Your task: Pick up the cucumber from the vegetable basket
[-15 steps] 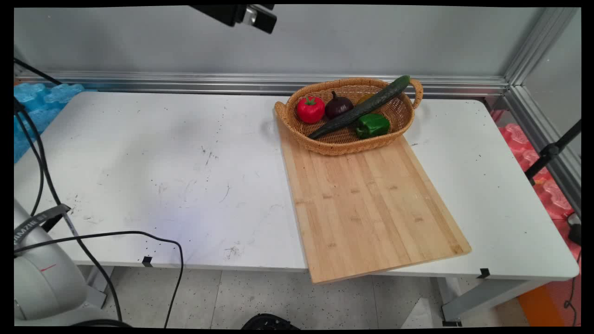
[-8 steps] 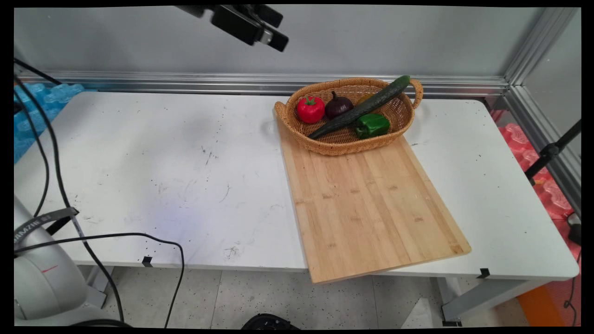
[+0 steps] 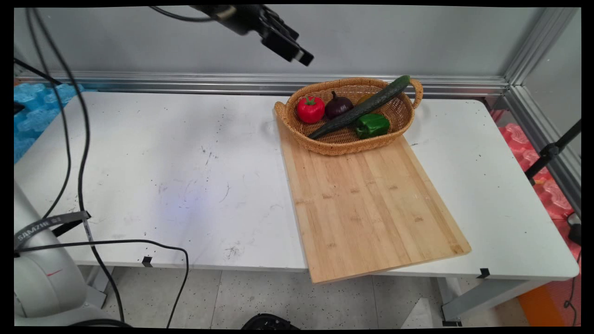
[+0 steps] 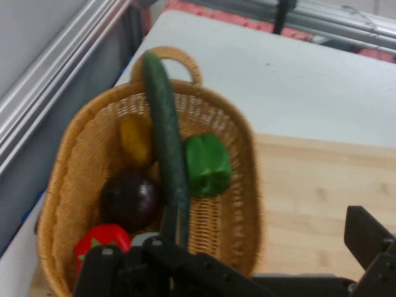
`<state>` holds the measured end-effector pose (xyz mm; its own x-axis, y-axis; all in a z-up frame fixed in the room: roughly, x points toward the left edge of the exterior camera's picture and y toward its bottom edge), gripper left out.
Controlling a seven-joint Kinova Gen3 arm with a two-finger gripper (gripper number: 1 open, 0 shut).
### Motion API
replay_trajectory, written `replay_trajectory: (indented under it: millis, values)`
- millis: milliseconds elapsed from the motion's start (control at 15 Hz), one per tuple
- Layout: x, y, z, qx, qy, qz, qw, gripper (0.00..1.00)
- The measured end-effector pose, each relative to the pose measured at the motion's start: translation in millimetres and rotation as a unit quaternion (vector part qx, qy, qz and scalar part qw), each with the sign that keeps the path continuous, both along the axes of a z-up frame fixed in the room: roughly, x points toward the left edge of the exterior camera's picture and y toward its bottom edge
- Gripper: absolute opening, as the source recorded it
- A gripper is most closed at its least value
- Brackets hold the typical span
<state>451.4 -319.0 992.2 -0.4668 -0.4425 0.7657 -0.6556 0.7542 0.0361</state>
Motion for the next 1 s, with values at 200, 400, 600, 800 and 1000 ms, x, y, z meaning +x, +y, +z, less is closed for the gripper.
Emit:
replay_trajectory:
  millis: [200,400,600,800,1000]
  values:
    - [-17,-25,-18,0.009,-0.019,0.026,0.9994,1.0]
    - [-34,-48,-34,0.014,-0.033,0.042,0.9985,1.0]
    - [-58,-73,-51,0.015,-0.047,0.049,0.9976,1.0]
    - [-81,-96,-67,0.02,-0.054,0.056,0.9967,1.0]
    - [-109,-120,-87,0.03,-0.059,0.066,0.9956,1.0]
